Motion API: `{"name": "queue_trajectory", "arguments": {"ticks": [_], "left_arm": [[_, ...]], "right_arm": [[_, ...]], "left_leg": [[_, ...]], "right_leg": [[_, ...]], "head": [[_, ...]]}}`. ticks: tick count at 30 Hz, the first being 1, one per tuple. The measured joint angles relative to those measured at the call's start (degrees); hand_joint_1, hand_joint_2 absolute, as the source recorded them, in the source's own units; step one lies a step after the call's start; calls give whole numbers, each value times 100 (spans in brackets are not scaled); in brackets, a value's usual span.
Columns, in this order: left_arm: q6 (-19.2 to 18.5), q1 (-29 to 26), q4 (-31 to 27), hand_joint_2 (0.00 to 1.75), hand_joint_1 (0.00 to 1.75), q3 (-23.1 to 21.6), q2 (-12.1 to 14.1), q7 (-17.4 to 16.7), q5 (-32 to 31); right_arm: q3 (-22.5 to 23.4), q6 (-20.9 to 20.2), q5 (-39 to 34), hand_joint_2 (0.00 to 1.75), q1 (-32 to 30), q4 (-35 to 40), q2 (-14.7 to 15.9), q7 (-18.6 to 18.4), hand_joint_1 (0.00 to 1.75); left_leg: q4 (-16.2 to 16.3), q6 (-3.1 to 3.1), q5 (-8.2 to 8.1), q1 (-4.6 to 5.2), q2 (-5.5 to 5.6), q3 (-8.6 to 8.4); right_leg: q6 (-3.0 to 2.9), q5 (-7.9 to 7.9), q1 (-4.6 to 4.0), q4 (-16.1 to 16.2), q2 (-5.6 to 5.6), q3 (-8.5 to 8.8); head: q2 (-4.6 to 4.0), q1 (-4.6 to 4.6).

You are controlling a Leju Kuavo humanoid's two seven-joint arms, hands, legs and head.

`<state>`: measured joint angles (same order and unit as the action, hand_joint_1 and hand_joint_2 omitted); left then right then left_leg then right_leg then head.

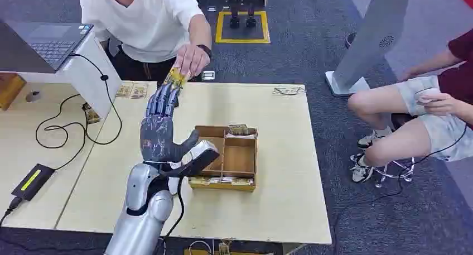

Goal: Pass the card to the sensor for recognition and then transmit it.

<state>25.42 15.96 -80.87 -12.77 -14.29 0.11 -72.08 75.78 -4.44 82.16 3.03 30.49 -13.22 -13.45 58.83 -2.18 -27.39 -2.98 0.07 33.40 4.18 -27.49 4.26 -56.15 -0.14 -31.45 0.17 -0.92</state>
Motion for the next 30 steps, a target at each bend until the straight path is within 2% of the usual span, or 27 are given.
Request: {"name": "queue_trajectory", "arguments": {"ticks": [6,10,16,22,25,28,30], "left_arm": [[264,-65,-37,175,0,169,31,-65,-658],[636,-88,-35,175,0,280,59,-98,-1220],[774,-88,-7,175,0,359,92,-98,-1367],[1211,-70,118,175,0,459,107,-98,-1507],[1373,-41,225,175,0,461,199,-313,-1511],[1399,10,306,175,0,429,343,-733,-1513],[1404,39,365,175,0,387,435,-898,-1513]], "right_arm": [[-7,63,100,175,0,-52,0,108,0],[-17,79,227,175,0,-103,0,149,0],[-26,98,271,175,0,-153,2,151,0],[-33,131,407,175,0,-175,2,210,0],[-33,146,485,175,-1,-177,4,261,0],[-33,153,503,175,0,-177,4,280,0],[-33,153,503,175,0,-175,4,282,0]], "left_leg": [[0,0,0,0,0,0],[0,0,0,0,1,0],[0,0,0,0,1,0],[0,0,0,0,1,-1],[0,0,0,0,-2,-2],[0,-1,1,0,-2,-3],[0,-1,1,-1,-1,-3]], "right_leg": [[0,0,0,0,0,1],[0,0,0,0,-1,1],[0,0,0,0,-1,1],[0,0,0,0,-1,1],[0,0,0,0,2,-1],[0,0,0,0,2,-2],[0,0,0,0,2,-1]], "head": [[0,0],[0,0],[0,0],[0,2],[0,0],[0,0],[0,0]]}}
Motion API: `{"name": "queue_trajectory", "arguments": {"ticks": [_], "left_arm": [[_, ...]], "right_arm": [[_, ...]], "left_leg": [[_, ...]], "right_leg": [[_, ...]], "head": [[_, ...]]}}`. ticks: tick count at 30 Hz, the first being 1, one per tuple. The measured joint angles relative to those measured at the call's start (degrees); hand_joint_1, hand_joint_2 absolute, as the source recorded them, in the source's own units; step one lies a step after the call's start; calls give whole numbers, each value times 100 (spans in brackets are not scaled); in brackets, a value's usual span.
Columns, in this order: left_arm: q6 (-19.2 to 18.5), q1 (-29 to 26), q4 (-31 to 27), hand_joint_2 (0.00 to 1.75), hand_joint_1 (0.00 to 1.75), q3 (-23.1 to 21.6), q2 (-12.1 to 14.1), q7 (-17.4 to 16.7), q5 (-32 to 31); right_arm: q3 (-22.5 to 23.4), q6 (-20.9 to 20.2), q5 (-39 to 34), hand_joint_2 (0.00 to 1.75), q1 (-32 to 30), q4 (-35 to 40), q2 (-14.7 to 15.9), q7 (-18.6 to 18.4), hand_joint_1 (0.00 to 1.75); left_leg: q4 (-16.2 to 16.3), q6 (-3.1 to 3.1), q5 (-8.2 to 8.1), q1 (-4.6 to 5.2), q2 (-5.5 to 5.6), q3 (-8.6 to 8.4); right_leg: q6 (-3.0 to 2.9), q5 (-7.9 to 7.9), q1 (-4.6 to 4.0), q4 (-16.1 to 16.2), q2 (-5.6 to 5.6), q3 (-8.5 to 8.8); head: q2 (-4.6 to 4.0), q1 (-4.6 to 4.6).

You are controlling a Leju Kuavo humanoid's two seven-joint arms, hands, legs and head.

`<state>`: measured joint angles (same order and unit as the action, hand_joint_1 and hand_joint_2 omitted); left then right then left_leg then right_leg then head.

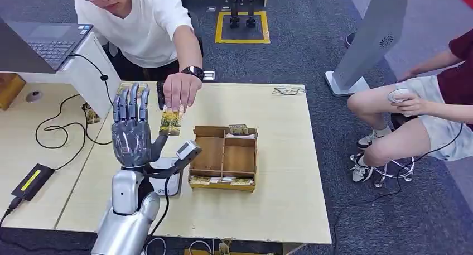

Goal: Pass the card to the sensor for recognition and then transmit it.

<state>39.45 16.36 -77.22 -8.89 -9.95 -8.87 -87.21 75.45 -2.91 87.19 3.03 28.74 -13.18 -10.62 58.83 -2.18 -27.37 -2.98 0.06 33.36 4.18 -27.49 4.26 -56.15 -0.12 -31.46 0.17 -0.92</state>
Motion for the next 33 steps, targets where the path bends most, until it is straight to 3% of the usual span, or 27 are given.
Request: {"name": "queue_trajectory", "arguments": {"ticks": [1,2,5,15,33], "left_arm": [[7,5,24,175,159,-9,24,-11,0],[9,7,61,175,175,-33,35,-22,0],[9,6,140,175,175,-81,35,48,0],[9,-39,184,175,175,-53,-142,723,28],[24,-60,182,175,175,83,-312,1034,33]], "right_arm": [[0,0,0,175,0,0,0,0,0],[0,0,0,175,0,0,0,2,0],[2,0,0,175,0,7,0,17,0],[26,-9,48,175,-1,98,-2,39,0],[52,-26,74,175,0,175,-9,68,0]], "left_leg": [[0,0,0,0,1,0],[0,0,0,0,1,0],[0,0,0,1,0,1],[0,0,0,0,1,2],[0,0,0,0,2,1]], "right_leg": [[0,0,0,0,0,0],[0,0,0,0,0,1],[0,0,1,0,0,1],[0,0,0,0,-1,1],[0,0,0,0,-2,5]], "head": [[0,2],[0,0],[0,2],[0,0],[0,0]]}}
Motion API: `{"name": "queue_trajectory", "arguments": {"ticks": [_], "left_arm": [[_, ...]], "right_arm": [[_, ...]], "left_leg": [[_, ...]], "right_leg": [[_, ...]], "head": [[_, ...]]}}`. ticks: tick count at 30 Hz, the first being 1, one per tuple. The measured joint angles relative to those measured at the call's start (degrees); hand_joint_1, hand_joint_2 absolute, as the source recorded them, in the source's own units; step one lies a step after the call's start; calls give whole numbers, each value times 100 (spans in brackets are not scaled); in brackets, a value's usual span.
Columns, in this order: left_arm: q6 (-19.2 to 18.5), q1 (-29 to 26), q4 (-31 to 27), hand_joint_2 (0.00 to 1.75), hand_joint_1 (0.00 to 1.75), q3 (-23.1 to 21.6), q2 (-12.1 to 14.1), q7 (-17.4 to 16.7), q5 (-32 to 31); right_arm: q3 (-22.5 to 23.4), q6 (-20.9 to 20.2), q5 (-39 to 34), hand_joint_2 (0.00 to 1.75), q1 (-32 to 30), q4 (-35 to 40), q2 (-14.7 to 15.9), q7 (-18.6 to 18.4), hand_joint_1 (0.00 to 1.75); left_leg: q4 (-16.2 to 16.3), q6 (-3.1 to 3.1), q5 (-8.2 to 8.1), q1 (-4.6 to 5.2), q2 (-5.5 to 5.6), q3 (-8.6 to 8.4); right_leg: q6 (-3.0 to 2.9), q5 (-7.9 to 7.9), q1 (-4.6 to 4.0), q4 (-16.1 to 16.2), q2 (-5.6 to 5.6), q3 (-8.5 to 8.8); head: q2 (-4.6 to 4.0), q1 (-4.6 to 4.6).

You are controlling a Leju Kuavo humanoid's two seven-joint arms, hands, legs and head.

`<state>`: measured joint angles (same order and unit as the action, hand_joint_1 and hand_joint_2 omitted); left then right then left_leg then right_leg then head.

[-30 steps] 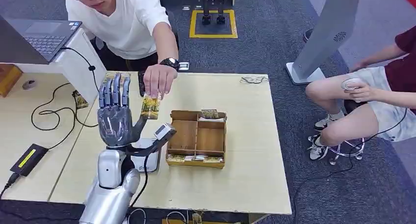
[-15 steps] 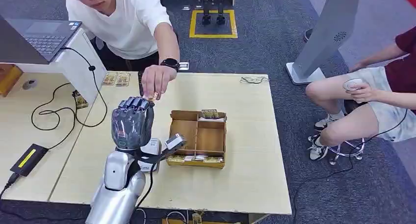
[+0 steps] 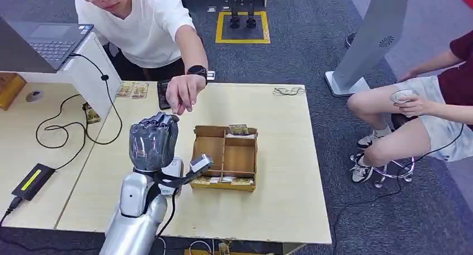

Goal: Pass the card to the sensor for recognition and then transmit it.

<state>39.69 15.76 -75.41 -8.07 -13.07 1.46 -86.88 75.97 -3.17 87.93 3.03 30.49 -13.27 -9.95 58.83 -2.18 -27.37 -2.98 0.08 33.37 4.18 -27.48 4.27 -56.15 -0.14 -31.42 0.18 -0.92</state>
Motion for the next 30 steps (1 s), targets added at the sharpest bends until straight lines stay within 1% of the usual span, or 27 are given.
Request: {"name": "queue_trajectory", "arguments": {"ticks": [9,25,26,27,30], "left_arm": [[0,2,2,175,175,164,-83,4,22],[0,10,92,175,175,330,-81,-87,72],[0,10,101,175,51,341,-81,-111,87],[0,10,114,175,12,354,-83,-122,131],[0,13,142,175,12,370,-81,-122,265]], "right_arm": [[31,-15,0,175,3,0,0,42,0],[98,4,-2,175,30,-7,0,48,0],[101,9,-4,175,30,-7,0,48,0],[105,9,-7,175,31,-7,0,55,0],[120,9,-7,175,34,-7,0,70,0]], "left_leg": [[0,0,0,0,0,0],[0,-1,1,0,0,-1],[0,-1,1,0,0,-1],[0,-1,1,0,0,-1],[0,-1,1,0,0,-1]], "right_leg": [[0,0,0,0,0,0],[0,0,0,0,0,-1],[0,0,0,0,0,-1],[0,0,0,0,0,-1],[0,0,0,0,0,-1]], "head": [[0,2],[0,0],[0,0],[0,0],[0,0]]}}
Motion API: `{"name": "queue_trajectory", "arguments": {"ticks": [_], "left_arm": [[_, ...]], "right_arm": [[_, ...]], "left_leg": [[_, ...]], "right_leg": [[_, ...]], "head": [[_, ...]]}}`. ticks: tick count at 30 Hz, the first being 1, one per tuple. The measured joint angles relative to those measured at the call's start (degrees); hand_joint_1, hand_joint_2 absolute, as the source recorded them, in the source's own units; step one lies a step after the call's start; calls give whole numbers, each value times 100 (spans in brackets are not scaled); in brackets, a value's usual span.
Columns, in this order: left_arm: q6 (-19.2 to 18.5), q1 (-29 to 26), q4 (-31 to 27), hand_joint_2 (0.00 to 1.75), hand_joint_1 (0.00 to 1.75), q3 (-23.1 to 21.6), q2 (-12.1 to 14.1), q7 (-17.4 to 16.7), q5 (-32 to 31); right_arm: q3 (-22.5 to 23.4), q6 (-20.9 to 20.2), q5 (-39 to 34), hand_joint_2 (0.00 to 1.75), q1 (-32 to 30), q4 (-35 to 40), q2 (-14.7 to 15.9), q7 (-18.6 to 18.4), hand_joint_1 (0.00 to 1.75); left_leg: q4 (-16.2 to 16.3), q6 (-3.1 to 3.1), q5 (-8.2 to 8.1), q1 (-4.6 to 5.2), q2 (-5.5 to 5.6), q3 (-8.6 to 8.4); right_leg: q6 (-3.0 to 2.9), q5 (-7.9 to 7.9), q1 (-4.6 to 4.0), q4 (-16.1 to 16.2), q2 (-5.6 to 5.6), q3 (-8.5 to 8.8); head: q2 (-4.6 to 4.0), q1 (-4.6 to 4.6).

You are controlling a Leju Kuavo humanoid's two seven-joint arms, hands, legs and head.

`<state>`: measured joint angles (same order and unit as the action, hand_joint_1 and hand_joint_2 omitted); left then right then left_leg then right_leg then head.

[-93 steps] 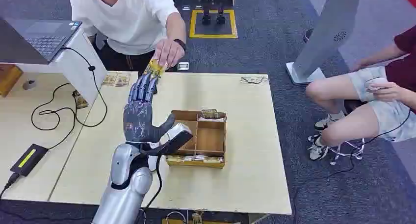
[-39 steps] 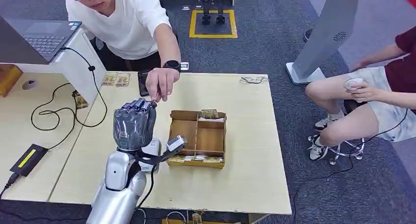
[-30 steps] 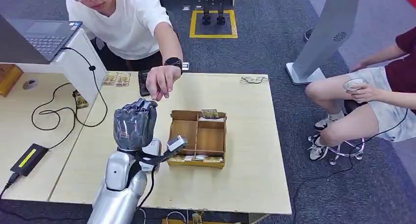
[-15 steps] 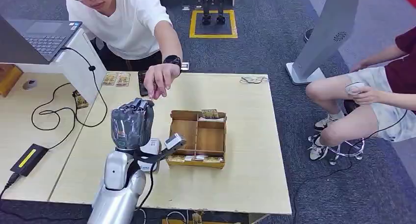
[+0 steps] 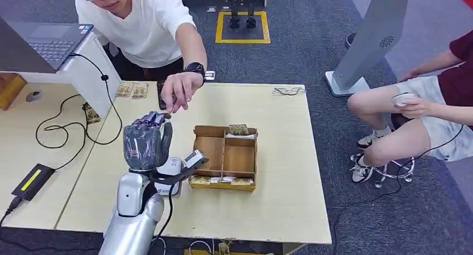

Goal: Pass the card to the sensor for recognition and then transmit it.

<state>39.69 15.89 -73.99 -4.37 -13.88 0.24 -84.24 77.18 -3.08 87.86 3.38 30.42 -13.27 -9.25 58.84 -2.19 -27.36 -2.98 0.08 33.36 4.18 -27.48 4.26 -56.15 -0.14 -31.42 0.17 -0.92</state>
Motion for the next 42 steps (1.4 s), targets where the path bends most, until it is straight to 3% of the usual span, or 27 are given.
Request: {"name": "queue_trajectory", "arguments": {"ticks": [5,6,27,28,42], "left_arm": [[0,4,24,175,12,4,0,13,59],[0,5,24,175,0,4,0,13,59],[-70,22,55,175,0,9,-2,120,424],[-70,22,55,175,175,9,-2,120,430],[-46,22,55,175,175,9,-2,634,1003]], "right_arm": [[9,0,-2,175,3,0,0,2,0],[9,0,0,175,3,0,0,2,0],[26,-57,-17,175,21,33,-42,44,0],[26,-57,-17,175,22,35,-42,48,0],[28,-17,-76,175,22,98,-74,98,0]], "left_leg": [[0,0,0,0,0,0],[0,0,0,0,0,0],[0,0,0,0,0,0],[0,0,0,0,0,0],[0,0,0,0,0,0]], "right_leg": [[0,0,0,0,1,0],[0,0,0,0,1,0],[0,0,0,0,1,0],[0,0,0,0,1,0],[0,0,0,0,1,0]], "head": [[0,0],[0,0],[0,0],[0,2],[0,0]]}}
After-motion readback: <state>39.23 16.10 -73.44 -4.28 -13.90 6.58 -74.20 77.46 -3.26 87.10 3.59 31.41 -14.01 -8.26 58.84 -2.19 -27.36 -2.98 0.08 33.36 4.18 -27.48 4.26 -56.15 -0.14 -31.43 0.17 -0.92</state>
